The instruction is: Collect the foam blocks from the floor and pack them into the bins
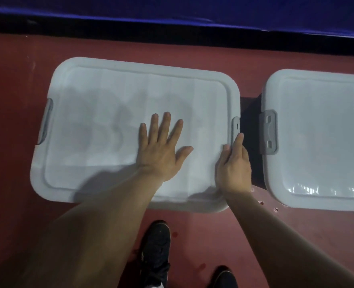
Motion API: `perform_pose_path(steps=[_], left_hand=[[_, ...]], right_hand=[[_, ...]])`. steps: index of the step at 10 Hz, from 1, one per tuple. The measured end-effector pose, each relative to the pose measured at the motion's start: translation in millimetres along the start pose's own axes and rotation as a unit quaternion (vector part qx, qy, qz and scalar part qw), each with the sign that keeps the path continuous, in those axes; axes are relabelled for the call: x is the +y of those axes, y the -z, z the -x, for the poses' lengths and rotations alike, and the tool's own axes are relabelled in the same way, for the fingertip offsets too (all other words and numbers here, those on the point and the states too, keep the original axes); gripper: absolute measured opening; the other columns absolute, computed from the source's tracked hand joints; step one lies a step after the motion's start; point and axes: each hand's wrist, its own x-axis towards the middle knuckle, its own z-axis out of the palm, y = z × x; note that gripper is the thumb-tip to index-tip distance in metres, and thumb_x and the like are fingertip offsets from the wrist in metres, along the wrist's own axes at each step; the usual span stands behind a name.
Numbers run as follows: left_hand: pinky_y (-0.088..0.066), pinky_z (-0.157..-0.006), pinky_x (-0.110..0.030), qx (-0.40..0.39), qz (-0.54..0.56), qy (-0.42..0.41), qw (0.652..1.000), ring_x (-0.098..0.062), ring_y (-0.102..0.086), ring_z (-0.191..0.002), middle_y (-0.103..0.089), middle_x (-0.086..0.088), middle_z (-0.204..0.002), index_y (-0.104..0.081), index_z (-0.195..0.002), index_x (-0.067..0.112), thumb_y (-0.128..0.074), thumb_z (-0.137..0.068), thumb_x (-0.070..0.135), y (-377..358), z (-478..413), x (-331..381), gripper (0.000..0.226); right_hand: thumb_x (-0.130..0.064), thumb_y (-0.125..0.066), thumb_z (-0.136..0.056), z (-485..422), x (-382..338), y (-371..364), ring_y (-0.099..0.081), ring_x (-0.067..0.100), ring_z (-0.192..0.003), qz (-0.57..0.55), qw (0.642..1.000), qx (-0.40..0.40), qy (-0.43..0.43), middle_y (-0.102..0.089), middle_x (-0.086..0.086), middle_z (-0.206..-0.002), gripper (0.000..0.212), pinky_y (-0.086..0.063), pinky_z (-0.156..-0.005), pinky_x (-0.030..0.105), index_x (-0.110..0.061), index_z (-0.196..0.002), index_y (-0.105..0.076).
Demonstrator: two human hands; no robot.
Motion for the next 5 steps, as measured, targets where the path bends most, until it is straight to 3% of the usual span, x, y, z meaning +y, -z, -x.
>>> perform_pose_path(steps=[1, 2, 3, 4, 5], left_hand=[[0.007, -0.122, -0.059, -0.021, -0.006, 0.016, 1.000, -0.034, 0.020, -0.153, 0.019, -0.005, -0.168, 0.012, -0.160, 0.032, 0.007, -0.093, 0.073, 6.0, -5.4, 6.9, 0.078], [0.006, -0.122, -0.059, -0.052, -0.014, 0.026, 0.998, -0.035, 0.020, -0.153, 0.024, -0.006, -0.167, 0.018, -0.158, 0.031, 0.012, -0.090, 0.073, 19.6, -18.7, 12.6, 0.080], [0.002, -0.124, -0.056, -0.080, -0.021, 0.028, 0.996, -0.034, 0.017, -0.154, 0.023, -0.007, -0.167, 0.016, -0.159, 0.029, 0.006, -0.093, 0.072, 34.8, -17.0, 16.9, 0.079], [-0.001, -0.125, -0.052, -0.079, -0.013, -0.005, 0.997, -0.028, 0.010, -0.156, 0.015, -0.005, -0.169, 0.009, -0.161, 0.029, 0.002, -0.097, 0.069, 53.3, 0.1, 24.4, 0.076], [-0.001, -0.125, -0.050, -0.043, -0.030, -0.029, 0.998, -0.026, 0.005, -0.157, 0.010, -0.003, -0.170, 0.004, -0.161, 0.032, 0.004, -0.092, 0.071, 84.6, 13.6, 34.4, 0.079]], right_hand=[[-0.043, -0.026, -0.109, -9.2, -1.0, 6.5, -0.048, 0.036, -0.132, 0.008, 1.000, -0.004, 0.017, -0.036, 0.010, -0.159, 0.060, -0.042, -0.101, 0.046, -0.025, -0.163, -0.007], [-0.046, -0.022, -0.109, -32.2, -6.2, 17.2, -0.050, 0.035, -0.129, 0.027, 0.999, -0.030, 0.021, -0.036, 0.010, -0.158, 0.060, -0.041, -0.090, 0.043, -0.028, -0.163, -0.002], [-0.044, -0.021, -0.109, -34.0, -8.0, 24.6, -0.050, 0.039, -0.125, 0.068, 0.995, -0.068, 0.018, -0.036, 0.016, -0.154, 0.061, -0.040, -0.086, 0.044, -0.025, -0.162, 0.002], [-0.043, -0.027, -0.106, -15.8, -6.9, 36.9, -0.035, 0.038, -0.141, 0.101, 0.990, -0.081, 0.048, -0.026, 0.016, -0.159, 0.064, -0.038, -0.107, 0.053, -0.020, -0.161, -0.002], [-0.046, -0.029, -0.106, -6.8, -13.9, 70.9, -0.028, 0.036, -0.146, 0.134, 0.981, -0.085, 0.114, -0.027, 0.015, -0.159, 0.065, -0.038, -0.112, 0.053, -0.019, -0.161, -0.009]])
